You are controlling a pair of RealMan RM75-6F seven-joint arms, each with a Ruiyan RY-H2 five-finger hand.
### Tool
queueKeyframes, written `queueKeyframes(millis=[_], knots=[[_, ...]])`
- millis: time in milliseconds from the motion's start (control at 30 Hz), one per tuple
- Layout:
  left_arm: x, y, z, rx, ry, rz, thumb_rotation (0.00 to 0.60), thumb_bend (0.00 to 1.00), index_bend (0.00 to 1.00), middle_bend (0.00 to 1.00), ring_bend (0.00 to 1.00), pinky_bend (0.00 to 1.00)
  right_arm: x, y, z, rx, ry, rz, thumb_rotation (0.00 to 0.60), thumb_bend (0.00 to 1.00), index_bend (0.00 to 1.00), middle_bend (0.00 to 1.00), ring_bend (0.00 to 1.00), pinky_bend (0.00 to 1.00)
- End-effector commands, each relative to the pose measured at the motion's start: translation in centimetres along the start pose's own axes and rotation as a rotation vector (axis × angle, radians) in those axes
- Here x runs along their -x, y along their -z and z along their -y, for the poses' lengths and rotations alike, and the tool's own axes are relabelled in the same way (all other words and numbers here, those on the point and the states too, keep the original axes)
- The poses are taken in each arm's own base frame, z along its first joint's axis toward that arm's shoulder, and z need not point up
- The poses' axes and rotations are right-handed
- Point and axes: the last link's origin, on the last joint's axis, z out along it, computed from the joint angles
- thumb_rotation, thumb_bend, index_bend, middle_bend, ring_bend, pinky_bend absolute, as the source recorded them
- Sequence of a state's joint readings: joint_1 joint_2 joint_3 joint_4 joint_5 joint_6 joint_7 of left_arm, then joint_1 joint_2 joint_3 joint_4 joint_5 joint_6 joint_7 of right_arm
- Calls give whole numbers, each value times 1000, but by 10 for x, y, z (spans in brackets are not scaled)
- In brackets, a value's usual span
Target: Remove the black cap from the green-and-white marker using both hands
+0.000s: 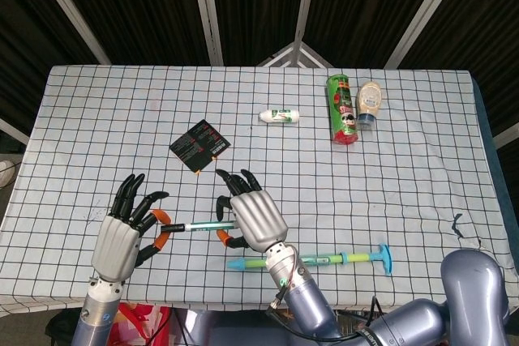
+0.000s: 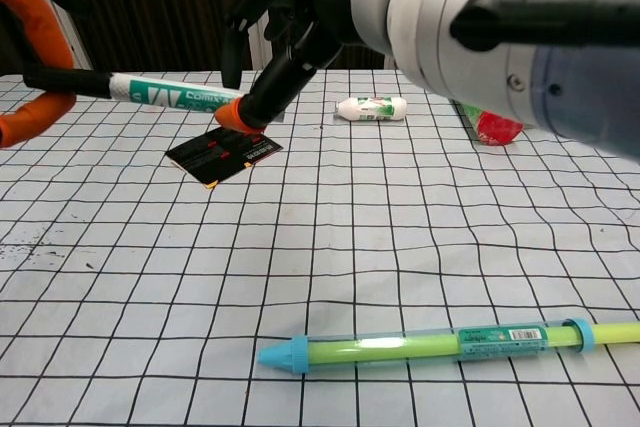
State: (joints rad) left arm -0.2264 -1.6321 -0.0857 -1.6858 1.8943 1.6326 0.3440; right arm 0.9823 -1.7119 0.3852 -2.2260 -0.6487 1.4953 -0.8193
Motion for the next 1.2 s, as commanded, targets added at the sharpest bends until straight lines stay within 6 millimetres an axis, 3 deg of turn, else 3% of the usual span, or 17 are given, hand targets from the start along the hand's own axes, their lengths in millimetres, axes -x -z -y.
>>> queueKeyframes(millis=[33,233,333,667,1200], knots=[[0,1,0,2,5,3,600,480,573,284,0,5,-1,0,0,-1,-1,-1,600,381,750,91,135,11],[1,2,2,6,5,22,600,466,386,230,0,0,0,0,-1,3,-1,4,600,380,750,91,135,11],[0,3,2,8,0,22,600,465,353,226,0,0,1,0,-1,1,-1,5,600,380,750,91,135,11],[1,2,1,18,5,13,600,465,473,251,0,0,1,0,0,-3,-1,4,600,380,754,91,135,11],[3,3,-2,61,16,19,600,468,471,254,0,0,2,0,-1,0,-1,5,600,379,760,91,135,11]])
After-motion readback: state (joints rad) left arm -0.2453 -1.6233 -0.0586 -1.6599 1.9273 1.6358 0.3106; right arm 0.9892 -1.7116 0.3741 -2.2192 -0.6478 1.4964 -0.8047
